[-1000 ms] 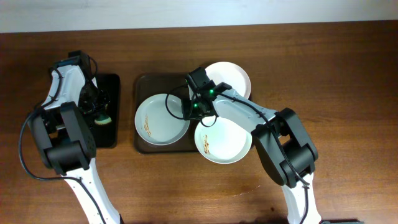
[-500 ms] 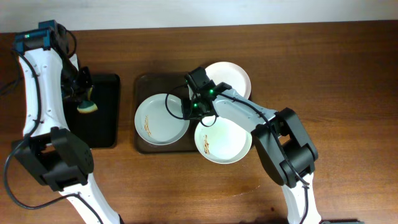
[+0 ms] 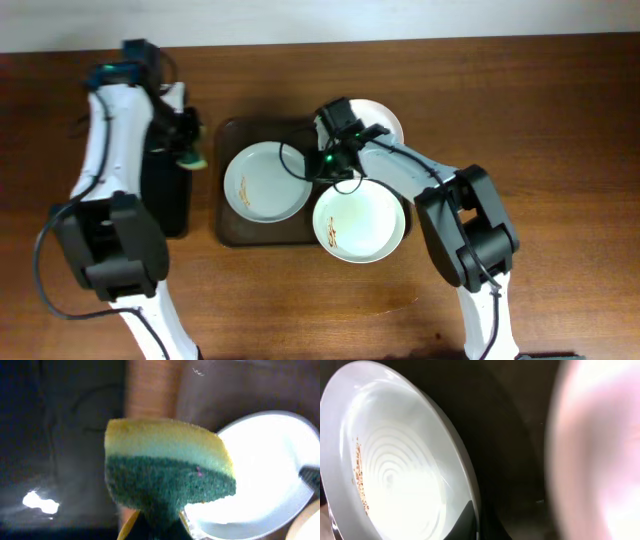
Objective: Clean dirty plates on tray and stack at the side
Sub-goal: 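Scrub the held left plate with the sponge in the left gripper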
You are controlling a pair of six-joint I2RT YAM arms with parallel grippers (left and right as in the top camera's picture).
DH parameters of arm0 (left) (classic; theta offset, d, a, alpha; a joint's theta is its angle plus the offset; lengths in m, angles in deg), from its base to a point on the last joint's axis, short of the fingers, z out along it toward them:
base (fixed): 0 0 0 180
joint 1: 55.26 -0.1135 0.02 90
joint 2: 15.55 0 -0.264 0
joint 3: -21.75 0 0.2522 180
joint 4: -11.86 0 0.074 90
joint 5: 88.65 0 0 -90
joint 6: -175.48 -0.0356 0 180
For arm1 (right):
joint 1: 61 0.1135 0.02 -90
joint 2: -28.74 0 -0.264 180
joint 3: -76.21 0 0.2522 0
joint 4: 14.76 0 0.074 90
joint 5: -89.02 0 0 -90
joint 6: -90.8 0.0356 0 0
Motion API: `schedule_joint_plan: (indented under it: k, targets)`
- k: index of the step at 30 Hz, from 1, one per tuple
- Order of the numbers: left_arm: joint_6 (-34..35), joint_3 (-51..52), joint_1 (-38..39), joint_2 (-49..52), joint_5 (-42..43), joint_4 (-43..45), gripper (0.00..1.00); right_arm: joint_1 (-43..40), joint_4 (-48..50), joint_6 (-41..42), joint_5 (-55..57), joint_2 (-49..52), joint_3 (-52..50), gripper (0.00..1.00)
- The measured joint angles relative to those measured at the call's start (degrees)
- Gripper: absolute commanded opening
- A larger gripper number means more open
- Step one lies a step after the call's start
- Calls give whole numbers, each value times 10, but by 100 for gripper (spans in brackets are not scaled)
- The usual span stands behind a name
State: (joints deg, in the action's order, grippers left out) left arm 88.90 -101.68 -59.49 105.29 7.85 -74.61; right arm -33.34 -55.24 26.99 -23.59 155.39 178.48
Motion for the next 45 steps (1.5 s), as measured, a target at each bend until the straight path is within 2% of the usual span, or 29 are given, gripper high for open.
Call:
schedule_joint_plan:
  k: [2,7,11,15,18,20,21,24,27,30,32,34,37,38,40,41,43,45]
  targets:
    - [-6,61,41,0,19,41,1,-6,10,8,-5,1,0,4]
    - [9,149,64,0,45,148,1,-6,13,9,-10,1,0,4]
    - [25,171,69,0,47,184,1,-6,13,9,-4,1,0,4]
    - [30,172,111,0,35,181,1,-6,12,9,-2,1,0,4]
    - [94,173,167,0,-63,161,1,-6,10,9,-2,1,0,4]
    - [121,173,166,7,-91,147,1,-6,6,9,-2,1,0,4]
    - [138,175,164,10,-101,112,1,-6,5,9,-3,1,0,4]
    - [151,176,164,10,-106,65,1,-2,4,8,-7,1,0,4]
    - [157,182,164,11,-111,133,1,-2,4,9,-4,1,0,4]
    - [159,213,167,12,-113,262,1,-2,5,13,-2,1,0,4]
    - [159,222,167,10,-114,274,1,-2,6,17,0,1,0,4]
    - [123,221,162,9,-71,250,1,-3,3,18,1,1,0,4]
    - [24,220,161,8,16,126,1,-3,1,5,0,1,0,4]
    - [-5,223,163,8,29,105,1,-3,1,3,0,1,0,4]
    - [-21,225,163,8,24,107,1,-3,2,2,0,1,0,4]
    - [-3,225,162,8,5,115,1,-3,2,2,-3,1,0,4]
    - [108,224,162,6,-86,132,1,2,4,7,-11,1,0,4]
    - [183,225,155,5,-160,192,1,4,7,14,-13,1,0,4]
